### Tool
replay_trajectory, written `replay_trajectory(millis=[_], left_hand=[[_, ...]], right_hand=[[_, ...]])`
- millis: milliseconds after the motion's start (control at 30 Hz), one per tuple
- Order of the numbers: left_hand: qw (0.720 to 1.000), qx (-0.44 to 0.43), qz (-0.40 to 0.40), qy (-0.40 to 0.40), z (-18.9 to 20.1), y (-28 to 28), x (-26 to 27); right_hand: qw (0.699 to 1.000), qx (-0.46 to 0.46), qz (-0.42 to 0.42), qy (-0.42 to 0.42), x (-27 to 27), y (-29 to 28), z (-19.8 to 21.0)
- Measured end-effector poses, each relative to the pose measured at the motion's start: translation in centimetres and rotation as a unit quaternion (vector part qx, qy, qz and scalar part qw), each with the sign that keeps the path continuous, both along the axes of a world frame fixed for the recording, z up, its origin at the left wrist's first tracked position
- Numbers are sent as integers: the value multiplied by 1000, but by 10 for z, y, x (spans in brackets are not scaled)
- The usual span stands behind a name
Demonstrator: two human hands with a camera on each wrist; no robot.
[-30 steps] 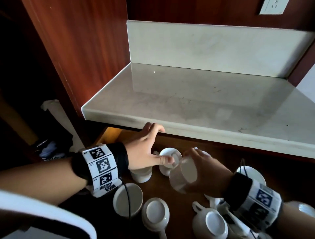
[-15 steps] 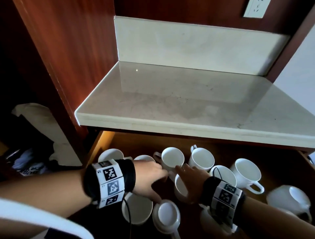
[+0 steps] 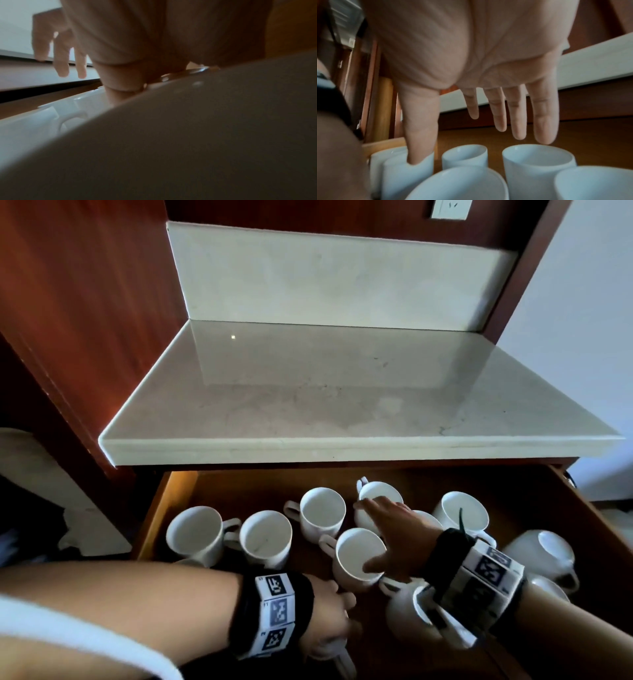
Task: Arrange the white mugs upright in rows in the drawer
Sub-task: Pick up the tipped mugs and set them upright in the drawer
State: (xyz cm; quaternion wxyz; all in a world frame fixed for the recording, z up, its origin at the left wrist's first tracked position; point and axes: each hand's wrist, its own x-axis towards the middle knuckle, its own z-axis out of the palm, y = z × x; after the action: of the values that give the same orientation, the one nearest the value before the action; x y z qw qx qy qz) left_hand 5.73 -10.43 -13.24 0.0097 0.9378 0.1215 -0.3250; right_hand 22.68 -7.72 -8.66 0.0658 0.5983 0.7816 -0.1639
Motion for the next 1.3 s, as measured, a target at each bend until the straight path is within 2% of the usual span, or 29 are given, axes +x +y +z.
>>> replay_trajectory(millis=[133,200,267,300,333,367,400,433,467,500,533,567,600,633,667,700,733,800,833,900,933,1000,1133,1300], left_hand=[[996,-59,31,-62,22,5,5],[980,-94,72,-160,43,10,-4],[940,-131,132,-285,69,15,-17],[908,-156,179,-344,81,16,-25],[862,-197,243,-400,92,17,-31],[791,-260,305,-462,102,18,-36],[697,-338,356,-522,107,19,-39],[603,-410,385,-565,107,21,-40],[531,-459,401,-589,105,23,-40],[492,-477,411,-601,101,23,-39],[473,-488,414,-606,99,22,-35],[466,-492,414,-608,95,21,-35],[469,-495,416,-601,94,22,-35],[485,-495,423,-584,93,24,-38],[518,-484,434,-556,94,28,-43],[574,-453,450,-512,97,33,-49],[643,-397,467,-460,101,39,-56],[769,-217,482,-361,110,50,-71],[816,-114,468,-320,112,54,-79],[873,11,419,-251,113,60,-91],[892,33,397,-213,112,60,-93],[911,22,378,-166,105,58,-97],[920,-12,363,-150,95,48,-100],[914,-24,361,-182,93,43,-110]], right_hand=[[992,56,-36,110,18,-8,15],[976,77,-50,198,30,-14,21],[944,32,-71,319,41,-18,29],[916,-19,-90,389,45,-22,33],[880,-72,-106,458,46,-26,39],[834,-120,-115,526,45,-30,44],[792,-151,-108,582,42,-34,48],[764,-160,-87,619,38,-36,49],[752,-153,-58,638,33,-37,49],[750,-136,-29,647,26,-37,50],[757,-109,-15,644,19,-37,50],[770,-77,-12,633,11,-36,50],[786,-44,-17,617,6,-35,51],[801,-21,-23,598,1,-34,52],[823,-2,-24,568,-3,-34,55],[853,24,-23,521,-6,-35,57],[888,59,-21,455,-8,-35,57],[943,113,-9,312,-15,-35,61],[961,108,0,254,-21,-36,62],[984,56,14,168,-35,-39,61],[990,33,24,133,-41,-40,56],[997,2,45,67,-52,-43,42],[998,-28,59,-23,-73,-46,17],[992,-67,54,-88,-86,-44,-4]])
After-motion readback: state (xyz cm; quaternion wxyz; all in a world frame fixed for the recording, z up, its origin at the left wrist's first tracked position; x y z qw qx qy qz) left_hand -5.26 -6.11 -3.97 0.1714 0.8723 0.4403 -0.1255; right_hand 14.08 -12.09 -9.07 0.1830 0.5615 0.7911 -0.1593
